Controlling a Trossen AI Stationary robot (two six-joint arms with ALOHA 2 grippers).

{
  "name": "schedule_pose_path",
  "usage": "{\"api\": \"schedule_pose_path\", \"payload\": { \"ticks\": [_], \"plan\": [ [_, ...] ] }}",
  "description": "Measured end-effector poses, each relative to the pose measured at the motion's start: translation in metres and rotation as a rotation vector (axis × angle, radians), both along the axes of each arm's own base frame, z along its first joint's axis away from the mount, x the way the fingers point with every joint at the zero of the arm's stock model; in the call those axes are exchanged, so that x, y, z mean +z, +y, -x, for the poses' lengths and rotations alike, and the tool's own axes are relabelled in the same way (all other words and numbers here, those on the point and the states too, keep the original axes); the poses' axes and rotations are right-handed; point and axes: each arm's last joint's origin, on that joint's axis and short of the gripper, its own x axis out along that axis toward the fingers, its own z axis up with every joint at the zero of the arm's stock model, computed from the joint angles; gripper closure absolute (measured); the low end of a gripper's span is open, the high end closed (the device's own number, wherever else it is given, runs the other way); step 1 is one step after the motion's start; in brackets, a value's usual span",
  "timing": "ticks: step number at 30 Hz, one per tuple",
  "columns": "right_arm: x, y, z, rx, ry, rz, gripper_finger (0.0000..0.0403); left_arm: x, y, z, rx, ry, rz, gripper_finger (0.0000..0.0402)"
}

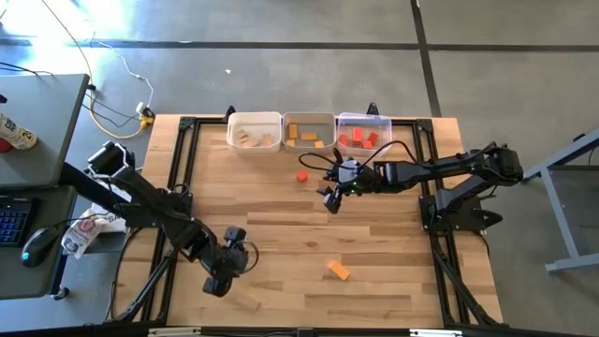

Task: Sort & place blocks by color
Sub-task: Put the brown block into the white bin

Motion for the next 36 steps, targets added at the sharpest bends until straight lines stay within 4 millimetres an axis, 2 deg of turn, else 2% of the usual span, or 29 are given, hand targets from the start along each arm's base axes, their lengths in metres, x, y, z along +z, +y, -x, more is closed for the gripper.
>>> {"api": "schedule_pose_path", "payload": {
  "ticks": [10,20,36],
  "plan": [
    [0.000,0.000,0.000,-0.004,-0.003,0.004,0.0178,-0.028,-0.032,-0.001,0.005,0.055,0.039,0.0202],
    [0.000,0.000,0.000,-0.005,-0.001,0.004,0.0178,-0.043,-0.055,0.002,0.049,0.084,0.106,0.0202],
    [0.000,0.000,0.000,-0.004,-0.003,0.003,0.0178,-0.077,-0.066,0.004,0.059,0.193,0.059,0.0202]
  ]
}}
